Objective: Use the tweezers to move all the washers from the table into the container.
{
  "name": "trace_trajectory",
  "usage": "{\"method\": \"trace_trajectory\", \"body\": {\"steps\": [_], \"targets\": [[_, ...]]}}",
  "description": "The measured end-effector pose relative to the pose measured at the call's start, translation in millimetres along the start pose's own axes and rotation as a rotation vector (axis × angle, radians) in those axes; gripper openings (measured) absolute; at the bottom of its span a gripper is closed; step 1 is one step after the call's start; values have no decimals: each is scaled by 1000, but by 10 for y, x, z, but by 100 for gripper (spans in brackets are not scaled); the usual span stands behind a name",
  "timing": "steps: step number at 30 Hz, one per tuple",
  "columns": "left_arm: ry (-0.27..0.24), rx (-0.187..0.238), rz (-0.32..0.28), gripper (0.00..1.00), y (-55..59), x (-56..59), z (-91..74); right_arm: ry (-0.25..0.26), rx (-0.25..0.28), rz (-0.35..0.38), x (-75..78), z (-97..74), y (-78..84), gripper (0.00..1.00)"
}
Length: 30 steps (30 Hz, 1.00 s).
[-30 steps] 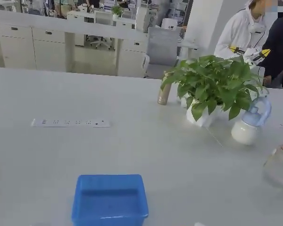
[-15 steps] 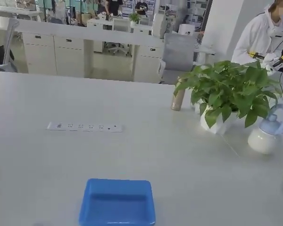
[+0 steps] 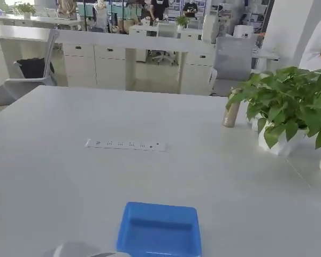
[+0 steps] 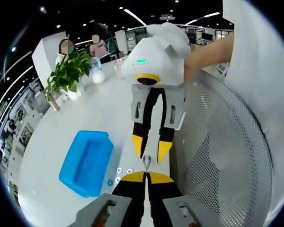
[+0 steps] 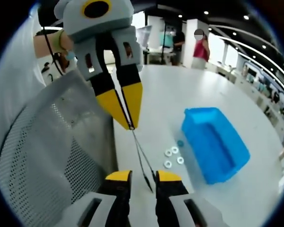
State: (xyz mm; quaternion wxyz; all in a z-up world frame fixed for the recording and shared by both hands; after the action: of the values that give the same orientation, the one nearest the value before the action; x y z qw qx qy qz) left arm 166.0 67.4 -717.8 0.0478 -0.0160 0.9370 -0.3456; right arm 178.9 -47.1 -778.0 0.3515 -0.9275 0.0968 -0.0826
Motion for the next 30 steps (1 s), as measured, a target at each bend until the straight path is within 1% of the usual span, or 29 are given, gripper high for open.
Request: {"method": "trace_trajectory", "body": {"steps": [2, 3, 6, 8, 10, 12, 13, 16, 17, 22, 24, 26, 30], "targets": [[-1, 11, -8, 0, -20, 5, 2, -18, -7, -5, 12, 41, 34, 14], [1, 16, -9, 0, -30, 8, 1, -23, -10, -8, 15, 33, 34, 13], [4, 25, -3, 0, -78, 27, -2, -43, -17, -9, 33, 62, 72, 11], [7, 28, 2, 0, -106, 31, 0, -56, -8, -28, 42, 69, 78, 8], [4, 21, 10, 0, -124, 18, -6, -61, 2, -16, 59, 64, 60, 8], [-1, 21, 12, 0, -160, -16, -38, -65, 23, -6, 94, 70, 23, 8], [-8, 20, 16, 0, -177, -43, -58, -62, 36, -2, 135, 88, 3, 8], [-22, 2, 35, 0, -202, -120, -100, -45, 57, -9, 210, 115, -72, 8], [-27, -7, 40, 0, -204, -162, -118, -37, 67, -8, 249, 141, -96, 8], [-28, -32, 47, 0, -193, -293, -159, -35, 97, 5, 318, 208, -172, 8], [-24, -40, 50, 0, -186, -320, -165, -33, 105, 9, 340, 229, -178, 8], [-18, -45, 47, 0, -177, -339, -158, -43, 113, 28, 356, 253, -177, 8], [-8, -62, 48, 0, -161, -358, -138, -54, 119, 49, 352, 276, -169, 8]]}}
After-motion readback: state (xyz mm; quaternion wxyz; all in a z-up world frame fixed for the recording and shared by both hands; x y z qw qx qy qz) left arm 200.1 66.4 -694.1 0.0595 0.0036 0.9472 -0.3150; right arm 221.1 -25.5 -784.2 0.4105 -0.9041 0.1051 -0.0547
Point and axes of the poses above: the centre of the closed fingertips' face, and the gripper's own axes: z roughly forward along the fingers, x roughly to its right, y roughly out of its underside, the point moved 7 cm from there along -z, roughly backward along the fingers, and after that the axes turned 5 degrees about y, right-handed, at the moved point
